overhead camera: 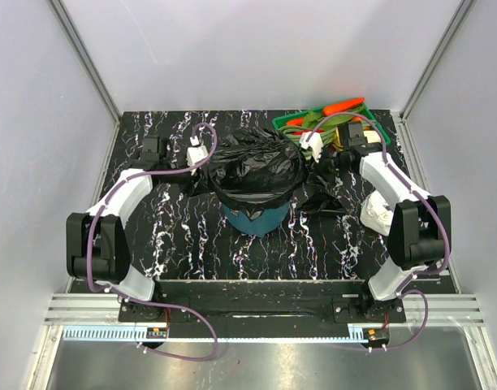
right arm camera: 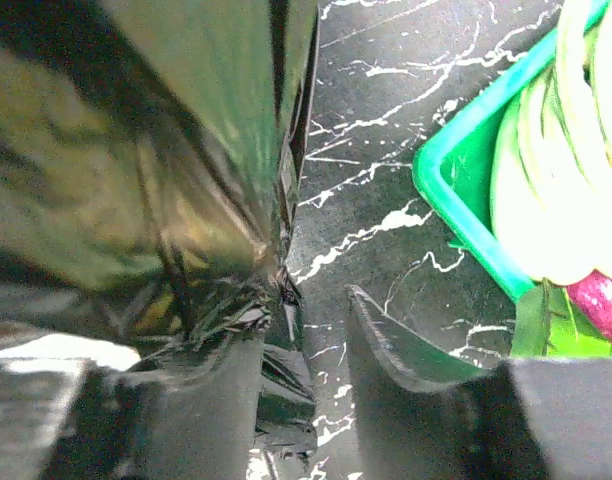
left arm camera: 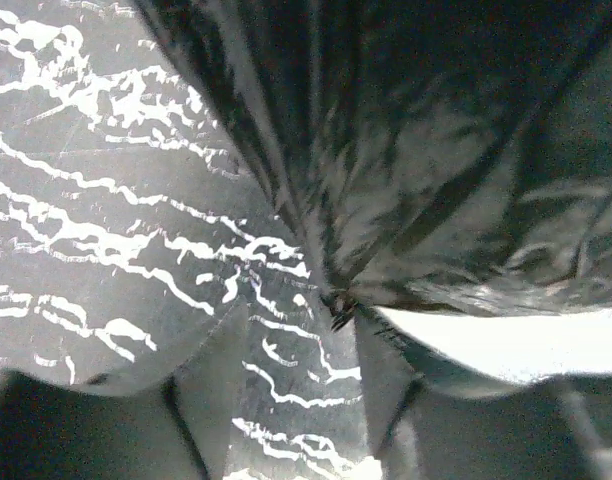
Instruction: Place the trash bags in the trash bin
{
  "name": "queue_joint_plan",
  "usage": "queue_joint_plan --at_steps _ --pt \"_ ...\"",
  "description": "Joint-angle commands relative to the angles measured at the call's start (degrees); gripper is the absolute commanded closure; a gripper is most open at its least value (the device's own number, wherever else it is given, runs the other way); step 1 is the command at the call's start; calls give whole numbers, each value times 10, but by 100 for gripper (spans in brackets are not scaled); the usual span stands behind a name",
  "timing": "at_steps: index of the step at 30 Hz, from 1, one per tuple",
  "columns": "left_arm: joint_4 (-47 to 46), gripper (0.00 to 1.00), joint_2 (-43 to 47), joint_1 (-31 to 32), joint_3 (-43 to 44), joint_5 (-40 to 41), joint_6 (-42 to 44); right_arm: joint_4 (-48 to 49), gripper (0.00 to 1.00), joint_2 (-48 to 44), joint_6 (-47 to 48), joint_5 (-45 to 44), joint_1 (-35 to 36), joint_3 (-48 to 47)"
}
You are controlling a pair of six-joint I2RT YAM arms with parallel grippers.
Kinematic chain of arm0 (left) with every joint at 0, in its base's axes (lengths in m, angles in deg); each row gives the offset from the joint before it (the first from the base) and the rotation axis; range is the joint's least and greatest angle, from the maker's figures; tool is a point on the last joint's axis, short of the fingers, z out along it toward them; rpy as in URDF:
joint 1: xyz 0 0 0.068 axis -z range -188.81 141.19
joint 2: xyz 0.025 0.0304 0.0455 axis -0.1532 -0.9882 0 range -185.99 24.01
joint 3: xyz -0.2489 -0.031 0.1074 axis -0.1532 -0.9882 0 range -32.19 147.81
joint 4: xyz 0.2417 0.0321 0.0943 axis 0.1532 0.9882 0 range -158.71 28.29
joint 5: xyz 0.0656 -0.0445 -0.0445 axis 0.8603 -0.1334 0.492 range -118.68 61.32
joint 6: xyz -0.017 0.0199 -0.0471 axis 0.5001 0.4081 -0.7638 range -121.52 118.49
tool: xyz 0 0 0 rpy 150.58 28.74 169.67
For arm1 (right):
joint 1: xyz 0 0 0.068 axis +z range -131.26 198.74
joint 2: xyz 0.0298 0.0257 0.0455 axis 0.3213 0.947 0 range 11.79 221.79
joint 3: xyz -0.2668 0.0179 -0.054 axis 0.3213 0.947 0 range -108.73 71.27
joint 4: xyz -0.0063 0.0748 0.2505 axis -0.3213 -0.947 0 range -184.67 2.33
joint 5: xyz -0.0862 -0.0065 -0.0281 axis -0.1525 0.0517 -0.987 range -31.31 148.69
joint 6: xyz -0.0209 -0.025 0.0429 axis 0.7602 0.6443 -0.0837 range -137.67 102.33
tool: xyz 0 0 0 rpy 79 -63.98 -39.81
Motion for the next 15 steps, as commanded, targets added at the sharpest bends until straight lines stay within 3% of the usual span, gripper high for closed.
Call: queue_joint_plan --at_steps 1,4,5,8,15 --pt "18 36 15 -5 -18 85 6 -10 51 -47 6 -49 -2 -14" --pt "16 6 43 -8 -20 76 -10 -26 42 -55 12 -57 -2 -20" --pt "17 1 50 -10 -17 72 -17 -30 40 -58 13 -58 -2 -21" --pt "30 1 74 -18 -6 54 -29 -37 21 -68 14 -68 -2 -23" --pt "71 1 134 -55 16 5 -37 -61 15 -98 14 -104 -2 -41"
